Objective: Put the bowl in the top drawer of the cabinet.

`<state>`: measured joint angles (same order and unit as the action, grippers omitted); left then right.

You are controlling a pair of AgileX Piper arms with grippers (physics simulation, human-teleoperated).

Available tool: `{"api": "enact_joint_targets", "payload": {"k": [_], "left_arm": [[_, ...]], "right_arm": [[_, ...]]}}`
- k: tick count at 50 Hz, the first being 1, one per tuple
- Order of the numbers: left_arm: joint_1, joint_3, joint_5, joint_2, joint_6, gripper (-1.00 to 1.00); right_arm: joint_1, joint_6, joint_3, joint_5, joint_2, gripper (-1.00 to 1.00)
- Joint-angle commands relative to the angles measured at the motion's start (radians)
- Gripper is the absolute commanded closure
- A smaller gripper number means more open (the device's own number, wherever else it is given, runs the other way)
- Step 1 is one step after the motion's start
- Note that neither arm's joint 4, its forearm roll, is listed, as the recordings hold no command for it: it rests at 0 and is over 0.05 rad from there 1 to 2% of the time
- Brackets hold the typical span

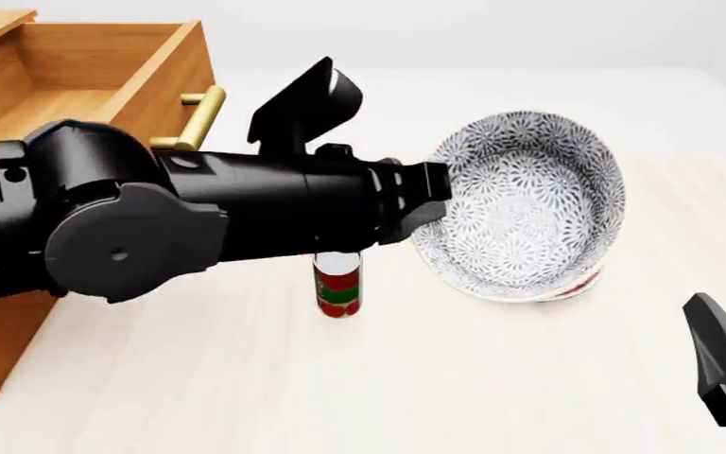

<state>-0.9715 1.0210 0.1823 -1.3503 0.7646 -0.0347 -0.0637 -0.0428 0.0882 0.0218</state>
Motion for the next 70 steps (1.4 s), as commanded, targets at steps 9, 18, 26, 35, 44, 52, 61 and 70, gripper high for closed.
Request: {"api": "enact_joint_targets", "payload": {"k": [9, 18, 26, 35, 44, 52, 61, 70], "left_arm": [[0.055, 0.046, 0.062, 0.061, -0.028, 1.0], [0.092, 0.104, 0.119, 0.096, -0.048, 1.0], [0.121, 0.145, 0.153, 0.114, -0.061, 1.0], [0.162, 0.181, 0.194, 0.138, -0.071, 1.0], [0.193, 0.211, 0.234, 0.158, -0.072, 1.0], [0.247, 0.266, 0.275, 0.167, -0.081, 1.0], [0.314, 0.263, 0.286, 0.193, -0.075, 1.0], [0.358, 0.294, 0.309, 0.207, -0.073, 1.0]], "right_arm": [[0.0, 0.0, 0.0, 0.0, 0.0, -1.0], [0.0, 0.0, 0.0, 0.0, 0.0, -1.0], [0.0, 0.0, 0.0, 0.0, 0.0, -1.0], [0.0, 0.0, 0.0, 0.0, 0.0, -1.0], [0.0, 0.0, 0.0, 0.0, 0.0, -1.0], [0.0, 0.0, 0.0, 0.0, 0.0, -1.0], [0.0, 0.0, 0.0, 0.0, 0.0, -1.0], [0.0, 0.0, 0.0, 0.0, 0.0, -1.0]]}}
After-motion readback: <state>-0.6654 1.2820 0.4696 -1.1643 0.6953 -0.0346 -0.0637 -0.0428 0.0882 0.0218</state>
